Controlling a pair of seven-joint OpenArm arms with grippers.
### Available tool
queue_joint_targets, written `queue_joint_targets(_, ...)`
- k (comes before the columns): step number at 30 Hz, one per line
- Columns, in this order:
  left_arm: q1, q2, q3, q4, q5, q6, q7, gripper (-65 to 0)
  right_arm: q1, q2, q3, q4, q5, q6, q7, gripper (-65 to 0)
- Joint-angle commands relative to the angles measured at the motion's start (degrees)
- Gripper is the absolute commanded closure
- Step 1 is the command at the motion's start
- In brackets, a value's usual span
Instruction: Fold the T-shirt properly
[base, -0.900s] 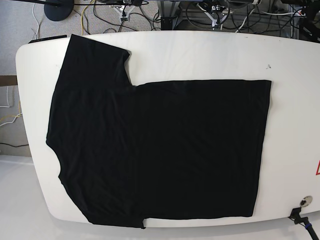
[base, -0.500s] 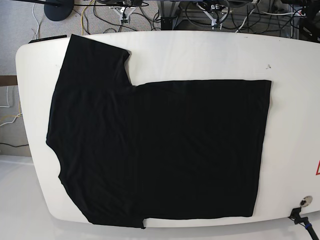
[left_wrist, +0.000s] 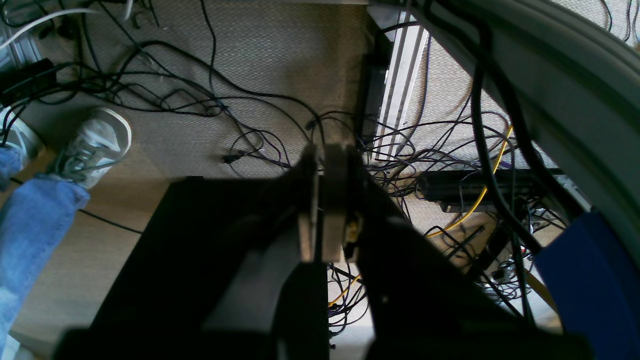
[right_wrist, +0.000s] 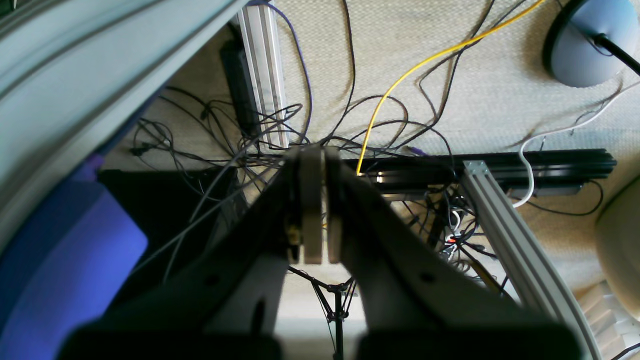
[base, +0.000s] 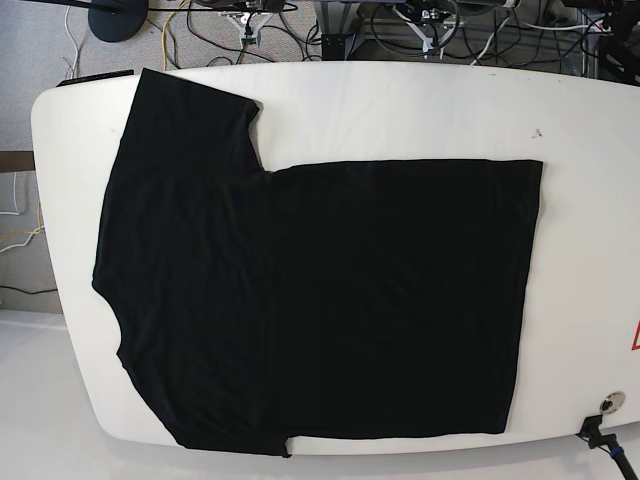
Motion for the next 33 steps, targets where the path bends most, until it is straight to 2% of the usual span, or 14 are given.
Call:
queue_joint_targets(1, 0.09, -0.02, 0.12, 0.27, -0.13, 0.23, 0.67, 0.0, -0.18, 0.24, -0.09, 0.06, 0.07, 0.03, 0.19, -0.5)
queue_joint_targets(3, 0.23, -0.15, -0.08, 0.31, -0.32, 0.27, 0.66, 0.0, -0.29, 0.19, -0.05, 0.12, -0.19, 0.04, 0.30, -0.4)
queue_joint_targets(4, -0.10, 0.40, -0.10, 0.74, 0.14, 0.16, 0.56, -0.4, 0.19, 0.11, -0.16, 0.26, 0.17, 1.15, 0.89, -0.7)
queue_joint_targets(33, -1.28, 0.32, 0.10, 0.59, -0.30, -0.04, -0.25, 0.0, 0.10, 0.29, -0.17, 0.47, 0.16, 1.74, 0.97, -0.4)
